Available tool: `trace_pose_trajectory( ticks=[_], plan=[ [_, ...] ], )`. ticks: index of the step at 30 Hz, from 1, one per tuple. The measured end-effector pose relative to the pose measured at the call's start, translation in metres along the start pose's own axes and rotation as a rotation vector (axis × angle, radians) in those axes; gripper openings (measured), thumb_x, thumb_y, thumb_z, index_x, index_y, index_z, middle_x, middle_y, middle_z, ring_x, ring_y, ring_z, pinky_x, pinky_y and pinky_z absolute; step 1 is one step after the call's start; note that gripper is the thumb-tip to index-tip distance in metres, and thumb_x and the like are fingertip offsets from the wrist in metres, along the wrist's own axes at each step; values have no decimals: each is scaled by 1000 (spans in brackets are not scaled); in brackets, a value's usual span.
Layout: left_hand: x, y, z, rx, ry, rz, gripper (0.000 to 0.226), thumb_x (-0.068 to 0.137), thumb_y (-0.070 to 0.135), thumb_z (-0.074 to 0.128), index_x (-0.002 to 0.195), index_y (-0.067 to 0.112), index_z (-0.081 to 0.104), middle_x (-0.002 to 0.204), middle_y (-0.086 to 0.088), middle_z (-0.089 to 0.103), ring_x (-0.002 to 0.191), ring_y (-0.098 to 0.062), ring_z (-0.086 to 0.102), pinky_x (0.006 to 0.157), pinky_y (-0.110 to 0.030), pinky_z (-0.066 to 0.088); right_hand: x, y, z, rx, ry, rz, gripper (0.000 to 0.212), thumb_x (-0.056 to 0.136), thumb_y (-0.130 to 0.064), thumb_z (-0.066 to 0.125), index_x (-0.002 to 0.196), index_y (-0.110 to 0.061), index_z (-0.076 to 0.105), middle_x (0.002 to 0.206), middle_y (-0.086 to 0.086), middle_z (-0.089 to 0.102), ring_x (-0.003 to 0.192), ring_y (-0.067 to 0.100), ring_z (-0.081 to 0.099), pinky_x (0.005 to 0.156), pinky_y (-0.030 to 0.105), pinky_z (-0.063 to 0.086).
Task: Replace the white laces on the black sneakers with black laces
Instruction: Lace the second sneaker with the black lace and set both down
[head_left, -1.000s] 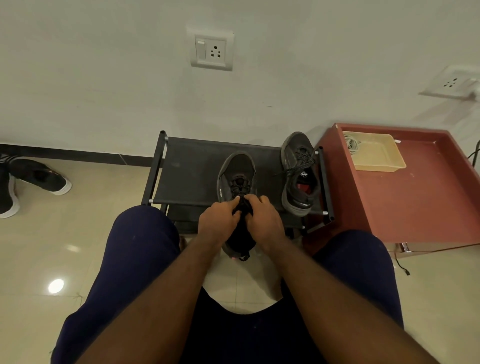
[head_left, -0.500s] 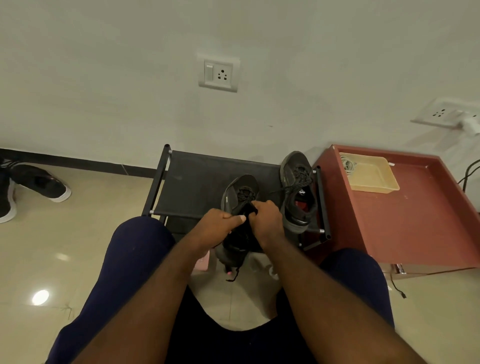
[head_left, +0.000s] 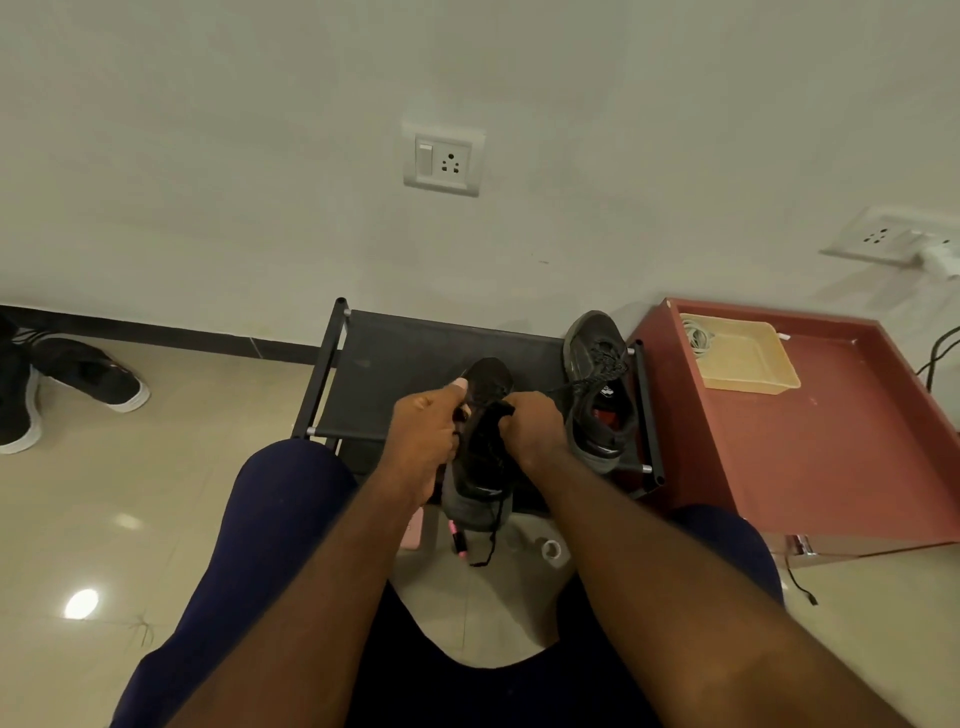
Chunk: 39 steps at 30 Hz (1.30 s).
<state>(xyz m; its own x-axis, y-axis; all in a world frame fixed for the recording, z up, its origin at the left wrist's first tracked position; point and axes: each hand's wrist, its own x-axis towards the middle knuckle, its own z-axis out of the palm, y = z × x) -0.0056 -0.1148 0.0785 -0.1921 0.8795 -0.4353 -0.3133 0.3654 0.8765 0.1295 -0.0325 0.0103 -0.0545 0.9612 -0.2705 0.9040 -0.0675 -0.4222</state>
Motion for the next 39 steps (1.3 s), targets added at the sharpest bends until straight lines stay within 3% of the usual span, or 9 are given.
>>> trace_pose_trajectory(
  ticks=[3, 6, 11, 15, 19, 24, 29, 35, 39],
  plan=[
    [9, -11, -11, 160, 167, 45, 23, 100, 23, 53, 88, 9, 68, 66, 0, 59, 55, -8, 51, 51, -20, 42, 4, 1, -5, 35, 59, -38, 15, 90, -11, 52, 83, -14, 65, 97, 13, 67, 88, 35, 64, 72, 36, 51],
    [20, -33, -27, 402, 269, 75, 23, 100, 12, 53, 122, 12, 61, 107, -6, 67, 81, -10, 63, 69, -22, 52, 1, 6, -5, 72, 130, -19, 18, 97, -20, 56, 104, -12, 70, 105, 12, 69, 99, 33, 65, 86, 42, 54],
    [26, -43, -36, 796, 305, 157, 55, 99, 14, 55, 150, 15, 35, 154, -11, 28, 125, -23, 51, 96, -28, 42, -20, 17, -9, 265, 241, 32, 19, 98, -23, 59, 112, -12, 67, 112, 8, 66, 102, 25, 63, 89, 38, 52],
    [25, -42, -35, 990, 214, 204, 32, 100, 16, 50, 131, 12, 57, 130, -10, 58, 109, -20, 60, 92, -32, 48, -42, 18, -7, 294, 302, 45, 31, 95, -42, 62, 78, -17, 58, 92, 1, 57, 79, 17, 57, 77, 42, 54],
    [25, -48, -27, 959, 123, 359, 20, 98, 15, 53, 111, 15, 68, 102, -3, 70, 88, -13, 64, 83, -35, 55, -71, 18, 1, 404, 206, 143, 44, 81, -66, 65, 83, -24, 52, 85, -2, 58, 76, 15, 58, 72, 41, 55],
    [17, -56, -15, 863, 21, 407, 27, 97, 9, 54, 120, 15, 65, 105, 0, 70, 92, -11, 65, 83, -30, 56, -84, 25, 9, 522, 145, 168, 45, 75, -34, 86, 96, -20, 48, 94, 0, 60, 84, 15, 60, 72, 33, 53],
    [12, -59, -4, 893, -110, 505, 42, 94, 6, 56, 134, 18, 55, 86, 6, 64, 74, -5, 59, 74, -21, 51, -91, 29, 4, 595, 99, 128, 32, 88, -1, 68, 115, -15, 58, 102, 1, 68, 94, 15, 67, 79, 29, 58],
    [7, -64, 4, 870, -277, 526, 56, 93, 4, 56, 143, 26, 48, 98, 1, 69, 82, -12, 64, 76, -29, 55, -105, 21, -12, 583, 37, -85, 42, 96, -6, 60, 135, -19, 53, 94, -6, 66, 85, 8, 66, 80, 30, 58],
    [7, -57, 6, 757, -197, 513, 22, 95, 9, 59, 112, 16, 70, 94, 3, 72, 83, -7, 67, 77, -27, 55, -111, 21, -25, 626, 33, -187, 44, 96, -5, 62, 136, -18, 51, 93, -5, 69, 89, 4, 67, 82, 21, 55]
  ],
)
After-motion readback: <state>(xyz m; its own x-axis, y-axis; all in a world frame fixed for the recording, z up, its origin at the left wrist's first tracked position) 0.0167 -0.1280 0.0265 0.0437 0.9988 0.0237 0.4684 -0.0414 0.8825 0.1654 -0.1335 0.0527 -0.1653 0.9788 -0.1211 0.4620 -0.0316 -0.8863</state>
